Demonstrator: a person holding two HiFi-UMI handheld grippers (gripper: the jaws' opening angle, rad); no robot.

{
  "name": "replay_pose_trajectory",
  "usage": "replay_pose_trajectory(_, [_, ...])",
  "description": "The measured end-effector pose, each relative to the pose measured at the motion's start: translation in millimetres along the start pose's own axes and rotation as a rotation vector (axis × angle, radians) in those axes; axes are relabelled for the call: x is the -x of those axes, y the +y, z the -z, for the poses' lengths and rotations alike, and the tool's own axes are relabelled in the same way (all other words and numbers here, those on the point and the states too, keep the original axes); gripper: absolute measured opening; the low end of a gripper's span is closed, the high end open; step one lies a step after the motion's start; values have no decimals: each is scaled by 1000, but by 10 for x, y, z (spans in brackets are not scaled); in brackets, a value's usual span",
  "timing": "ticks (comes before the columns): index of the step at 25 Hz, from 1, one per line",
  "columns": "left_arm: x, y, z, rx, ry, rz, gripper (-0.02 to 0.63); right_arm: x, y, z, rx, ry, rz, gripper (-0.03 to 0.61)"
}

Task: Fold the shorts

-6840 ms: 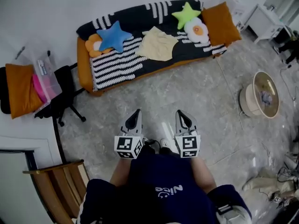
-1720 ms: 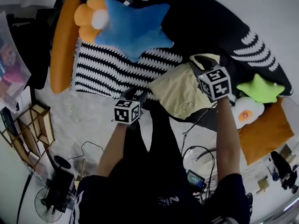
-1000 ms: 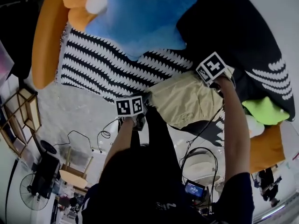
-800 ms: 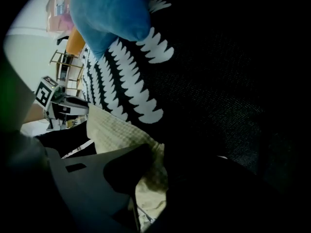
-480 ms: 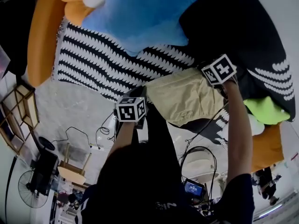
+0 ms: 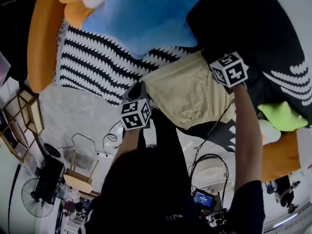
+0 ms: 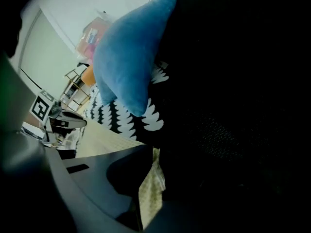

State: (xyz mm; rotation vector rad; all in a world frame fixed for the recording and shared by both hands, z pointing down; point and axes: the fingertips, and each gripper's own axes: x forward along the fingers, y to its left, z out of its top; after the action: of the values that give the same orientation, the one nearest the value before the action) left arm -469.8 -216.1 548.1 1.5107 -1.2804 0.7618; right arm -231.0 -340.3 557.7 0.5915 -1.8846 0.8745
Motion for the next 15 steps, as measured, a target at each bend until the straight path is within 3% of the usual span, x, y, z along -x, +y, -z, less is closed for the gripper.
replay_pose_trajectory(2, [-94, 108, 25, 27, 46, -61, 60, -71, -40, -64, 7, -35, 61, 69])
replay_pose_trajectory(3, [-101, 141, 2, 46, 50, -81, 93, -51, -42, -135, -7, -70, 63, 125])
replay_pose_trajectory(4, [-87, 161, -33, 61, 44, -91, 115, 2, -27, -221, -36, -113, 39, 268])
replay_pose_trajectory(5, [-58, 174, -69, 65, 33, -96, 136, 84, -8, -307, -76, -159, 1, 356])
replay_pose_trajectory(7, [31, 200, -130, 37, 10, -107, 166, 314, -25, -445, -148, -250, -46, 362])
replay_pose_trajectory(11, [201, 157, -296, -92, -25, -90, 176, 855, -200, -464, -222, -390, 4, 362])
replay_pose_trajectory(15, [305, -198, -391, -288, -44, -31, 175, 1414, -144, 59, -288, -454, 89, 326])
